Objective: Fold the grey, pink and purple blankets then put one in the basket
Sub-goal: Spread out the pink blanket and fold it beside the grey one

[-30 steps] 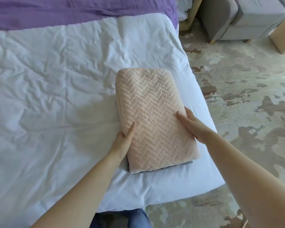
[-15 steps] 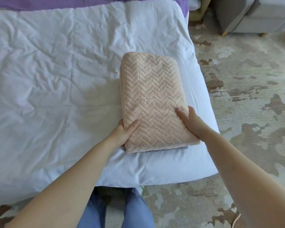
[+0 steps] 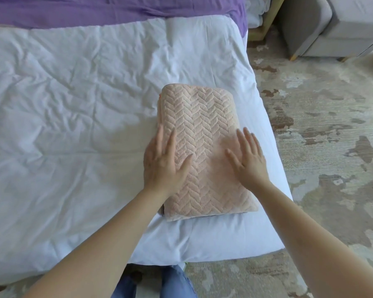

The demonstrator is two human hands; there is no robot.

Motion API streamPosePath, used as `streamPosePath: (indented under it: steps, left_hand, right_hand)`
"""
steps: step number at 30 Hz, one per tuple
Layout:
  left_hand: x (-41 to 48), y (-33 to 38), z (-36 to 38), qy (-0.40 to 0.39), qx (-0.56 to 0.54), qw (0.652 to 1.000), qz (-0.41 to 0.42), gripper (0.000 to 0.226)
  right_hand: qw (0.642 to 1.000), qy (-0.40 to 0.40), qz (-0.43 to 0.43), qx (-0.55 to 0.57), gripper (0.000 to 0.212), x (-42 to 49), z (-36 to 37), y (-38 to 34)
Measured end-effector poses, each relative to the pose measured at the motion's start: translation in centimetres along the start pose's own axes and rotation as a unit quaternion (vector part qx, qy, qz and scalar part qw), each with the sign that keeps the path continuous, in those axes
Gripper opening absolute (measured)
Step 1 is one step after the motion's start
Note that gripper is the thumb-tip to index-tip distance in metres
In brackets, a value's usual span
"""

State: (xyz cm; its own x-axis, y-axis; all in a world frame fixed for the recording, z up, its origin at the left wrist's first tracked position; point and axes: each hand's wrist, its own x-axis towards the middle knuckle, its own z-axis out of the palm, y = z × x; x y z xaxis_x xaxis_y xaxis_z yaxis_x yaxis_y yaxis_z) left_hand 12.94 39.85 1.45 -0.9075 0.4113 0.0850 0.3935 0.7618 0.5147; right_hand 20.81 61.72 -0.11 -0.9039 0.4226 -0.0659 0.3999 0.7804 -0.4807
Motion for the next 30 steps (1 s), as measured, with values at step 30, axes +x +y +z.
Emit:
streamPosePath:
  steps: [30]
  left_hand:
    - [13.4,-2.5,7.3,-0.062,0.206,0.976,0.017,0.069]
  right_hand:
    - [0.993,-0.055,-0.057,-0.084,0.062,15.1,5.8,-2.3]
